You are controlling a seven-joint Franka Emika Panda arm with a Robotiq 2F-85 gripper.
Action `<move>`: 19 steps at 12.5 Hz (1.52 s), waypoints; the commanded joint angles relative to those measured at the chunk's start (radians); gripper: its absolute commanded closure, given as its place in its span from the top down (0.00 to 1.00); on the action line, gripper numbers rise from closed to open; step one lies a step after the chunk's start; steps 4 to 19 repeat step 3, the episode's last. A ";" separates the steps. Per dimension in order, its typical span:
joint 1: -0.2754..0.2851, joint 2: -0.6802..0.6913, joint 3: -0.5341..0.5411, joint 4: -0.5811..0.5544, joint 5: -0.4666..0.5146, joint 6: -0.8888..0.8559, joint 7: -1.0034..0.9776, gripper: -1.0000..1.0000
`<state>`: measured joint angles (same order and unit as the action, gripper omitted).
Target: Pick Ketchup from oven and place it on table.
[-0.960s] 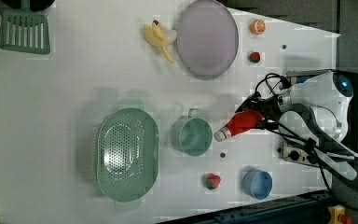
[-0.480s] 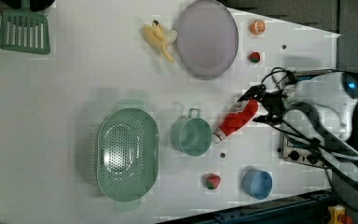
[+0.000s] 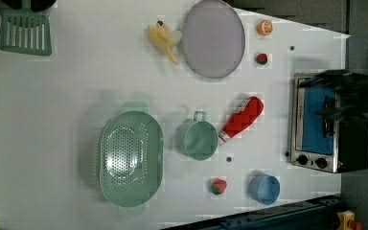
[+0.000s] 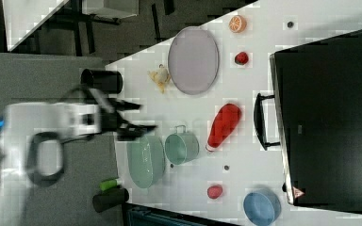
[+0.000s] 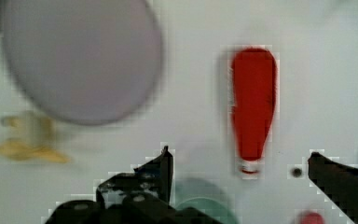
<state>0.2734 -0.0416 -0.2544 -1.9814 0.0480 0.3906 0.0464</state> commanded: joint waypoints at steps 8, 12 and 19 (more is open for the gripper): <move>-0.021 -0.066 -0.003 0.227 -0.094 -0.270 0.019 1.00; -0.021 -0.066 -0.003 0.227 -0.094 -0.270 0.019 1.00; -0.021 -0.066 -0.003 0.227 -0.094 -0.270 0.019 1.00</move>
